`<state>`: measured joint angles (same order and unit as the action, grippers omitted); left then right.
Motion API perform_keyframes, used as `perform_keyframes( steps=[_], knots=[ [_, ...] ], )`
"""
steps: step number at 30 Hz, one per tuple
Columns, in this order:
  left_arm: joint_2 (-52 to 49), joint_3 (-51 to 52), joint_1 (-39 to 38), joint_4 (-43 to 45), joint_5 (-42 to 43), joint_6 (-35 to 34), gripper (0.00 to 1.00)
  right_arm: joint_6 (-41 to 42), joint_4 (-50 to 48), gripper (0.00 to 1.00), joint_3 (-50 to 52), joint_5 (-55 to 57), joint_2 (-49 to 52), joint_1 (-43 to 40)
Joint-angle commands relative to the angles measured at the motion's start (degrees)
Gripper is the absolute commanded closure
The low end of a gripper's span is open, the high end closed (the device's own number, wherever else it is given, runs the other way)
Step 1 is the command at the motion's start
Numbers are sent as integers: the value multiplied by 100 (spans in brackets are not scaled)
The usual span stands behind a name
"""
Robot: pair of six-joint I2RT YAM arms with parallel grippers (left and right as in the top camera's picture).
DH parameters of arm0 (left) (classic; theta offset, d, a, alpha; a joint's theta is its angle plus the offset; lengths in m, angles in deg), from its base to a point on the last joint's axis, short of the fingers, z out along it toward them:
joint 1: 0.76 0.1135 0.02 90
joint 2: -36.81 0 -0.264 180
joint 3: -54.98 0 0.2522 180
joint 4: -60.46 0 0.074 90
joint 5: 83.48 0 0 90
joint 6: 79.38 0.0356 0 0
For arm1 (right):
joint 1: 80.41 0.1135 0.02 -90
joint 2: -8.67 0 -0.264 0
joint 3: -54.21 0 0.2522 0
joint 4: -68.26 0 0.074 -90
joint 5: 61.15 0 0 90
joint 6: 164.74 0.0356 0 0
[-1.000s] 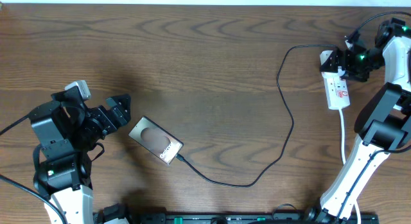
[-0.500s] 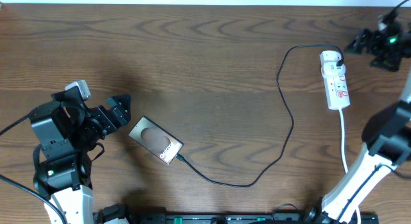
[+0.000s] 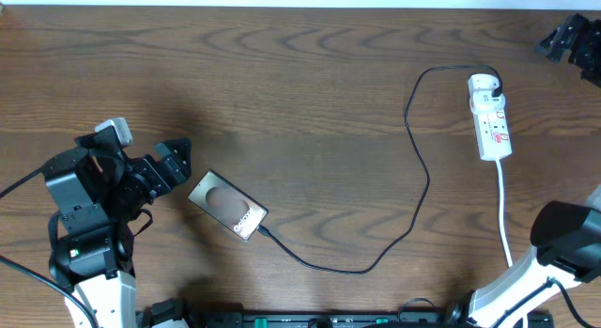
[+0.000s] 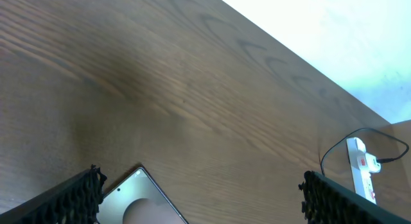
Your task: Plug charger to phone and switch on socket
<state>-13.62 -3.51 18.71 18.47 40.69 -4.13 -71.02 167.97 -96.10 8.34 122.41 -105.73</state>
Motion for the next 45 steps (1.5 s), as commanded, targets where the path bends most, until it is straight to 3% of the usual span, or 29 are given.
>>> perform_keyframes(
  steps=[1, 33, 45],
  knots=[
    [-4, -66, 11, 4, 33, 98, 3, 94, 20, 1, -20, 50, 17, 13],
    [-4, -66, 11, 4, 33, 96, 3, 94, 20, 1, -20, 50, 17, 13],
    [400, -59, -439, 4, -31, 98, 3, 94, 20, 1, -20, 50, 17, 13]
  ],
)
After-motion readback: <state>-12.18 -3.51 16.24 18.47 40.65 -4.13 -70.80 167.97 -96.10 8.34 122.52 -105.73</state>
